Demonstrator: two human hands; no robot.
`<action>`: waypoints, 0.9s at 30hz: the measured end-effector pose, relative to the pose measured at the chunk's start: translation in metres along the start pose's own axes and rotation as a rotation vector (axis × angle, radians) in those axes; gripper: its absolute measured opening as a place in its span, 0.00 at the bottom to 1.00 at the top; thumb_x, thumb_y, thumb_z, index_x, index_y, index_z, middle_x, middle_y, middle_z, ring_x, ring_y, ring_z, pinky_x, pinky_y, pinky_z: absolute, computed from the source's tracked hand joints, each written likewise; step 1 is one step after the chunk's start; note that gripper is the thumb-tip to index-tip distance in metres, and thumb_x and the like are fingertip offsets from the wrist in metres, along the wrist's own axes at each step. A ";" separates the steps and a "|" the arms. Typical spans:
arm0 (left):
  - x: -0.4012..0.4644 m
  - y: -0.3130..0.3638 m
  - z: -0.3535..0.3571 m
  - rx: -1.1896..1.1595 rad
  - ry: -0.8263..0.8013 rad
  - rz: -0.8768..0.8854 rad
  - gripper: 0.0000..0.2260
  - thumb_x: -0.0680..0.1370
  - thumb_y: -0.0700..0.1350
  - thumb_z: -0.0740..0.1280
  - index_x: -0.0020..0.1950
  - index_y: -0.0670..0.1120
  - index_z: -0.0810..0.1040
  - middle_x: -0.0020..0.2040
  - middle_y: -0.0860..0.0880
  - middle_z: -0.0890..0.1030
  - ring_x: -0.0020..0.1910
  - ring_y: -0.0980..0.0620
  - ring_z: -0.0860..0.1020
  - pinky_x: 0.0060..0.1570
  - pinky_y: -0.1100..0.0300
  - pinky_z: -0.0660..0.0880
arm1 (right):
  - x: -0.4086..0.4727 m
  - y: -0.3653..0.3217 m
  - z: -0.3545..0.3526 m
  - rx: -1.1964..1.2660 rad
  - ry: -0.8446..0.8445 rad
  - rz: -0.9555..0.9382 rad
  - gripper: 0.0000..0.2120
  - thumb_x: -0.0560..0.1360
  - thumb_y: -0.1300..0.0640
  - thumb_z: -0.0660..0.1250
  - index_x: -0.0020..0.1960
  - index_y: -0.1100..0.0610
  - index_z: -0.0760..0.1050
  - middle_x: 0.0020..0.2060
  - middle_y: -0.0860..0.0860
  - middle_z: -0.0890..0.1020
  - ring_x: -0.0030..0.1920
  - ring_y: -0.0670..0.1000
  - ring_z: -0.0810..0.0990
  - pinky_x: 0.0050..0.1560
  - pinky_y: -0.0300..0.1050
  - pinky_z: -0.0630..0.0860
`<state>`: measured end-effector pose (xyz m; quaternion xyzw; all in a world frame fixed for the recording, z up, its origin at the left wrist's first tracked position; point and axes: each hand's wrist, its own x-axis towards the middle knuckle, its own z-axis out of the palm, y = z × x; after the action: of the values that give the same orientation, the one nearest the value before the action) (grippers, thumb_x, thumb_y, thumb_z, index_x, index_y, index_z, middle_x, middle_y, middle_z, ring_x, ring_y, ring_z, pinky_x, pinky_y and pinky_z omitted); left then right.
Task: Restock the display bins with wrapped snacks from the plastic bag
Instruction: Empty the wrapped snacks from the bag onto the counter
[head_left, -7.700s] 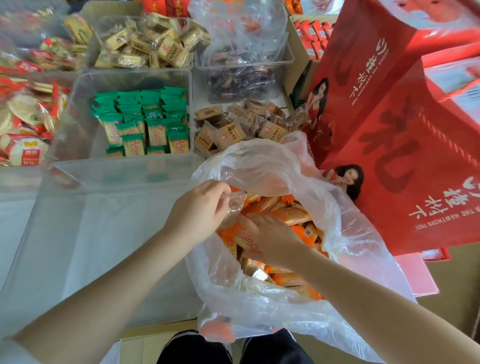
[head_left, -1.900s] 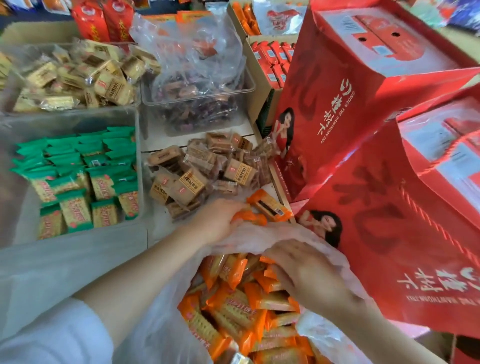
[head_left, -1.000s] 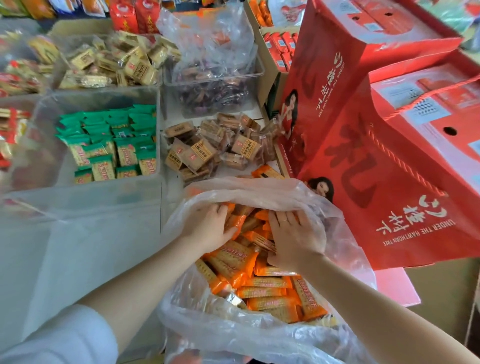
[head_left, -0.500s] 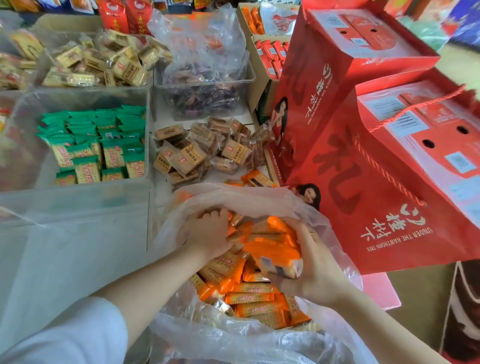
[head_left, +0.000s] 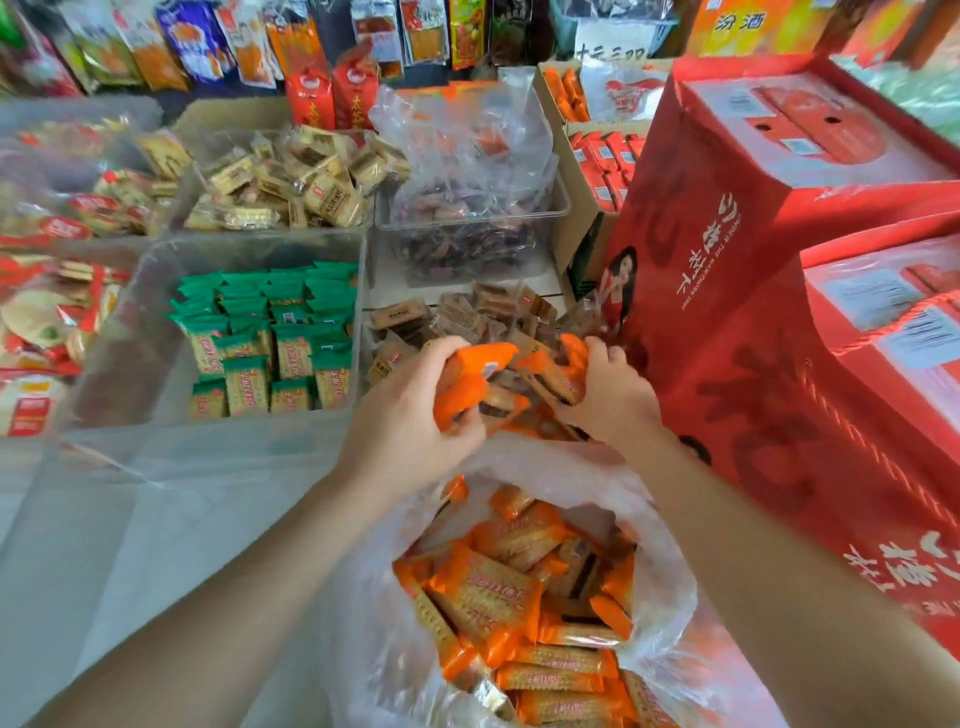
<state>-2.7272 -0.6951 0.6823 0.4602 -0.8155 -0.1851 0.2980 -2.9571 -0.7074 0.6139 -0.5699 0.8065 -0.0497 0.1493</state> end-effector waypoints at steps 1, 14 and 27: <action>0.007 -0.004 0.000 0.023 0.025 -0.002 0.24 0.68 0.48 0.67 0.64 0.47 0.71 0.45 0.53 0.77 0.40 0.51 0.75 0.37 0.59 0.71 | 0.010 0.003 0.009 -0.084 -0.089 -0.003 0.44 0.65 0.41 0.73 0.72 0.54 0.55 0.67 0.56 0.64 0.66 0.60 0.68 0.61 0.55 0.70; 0.045 -0.058 0.094 0.258 -0.392 0.217 0.26 0.69 0.38 0.71 0.67 0.43 0.71 0.61 0.43 0.77 0.59 0.43 0.76 0.55 0.52 0.73 | -0.008 0.038 0.035 0.208 -0.104 -0.165 0.43 0.69 0.48 0.73 0.76 0.56 0.53 0.73 0.54 0.60 0.72 0.55 0.60 0.69 0.55 0.65; -0.007 -0.065 0.082 0.303 -0.633 0.091 0.39 0.72 0.69 0.39 0.74 0.47 0.61 0.69 0.47 0.70 0.66 0.47 0.69 0.62 0.50 0.69 | -0.158 0.045 0.048 -0.015 0.170 -0.185 0.33 0.71 0.41 0.63 0.69 0.59 0.65 0.67 0.60 0.72 0.67 0.61 0.71 0.61 0.56 0.72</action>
<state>-2.7367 -0.7203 0.5805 0.3822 -0.9054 -0.1819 -0.0333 -2.9355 -0.5402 0.5859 -0.6368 0.7605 -0.1055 0.0708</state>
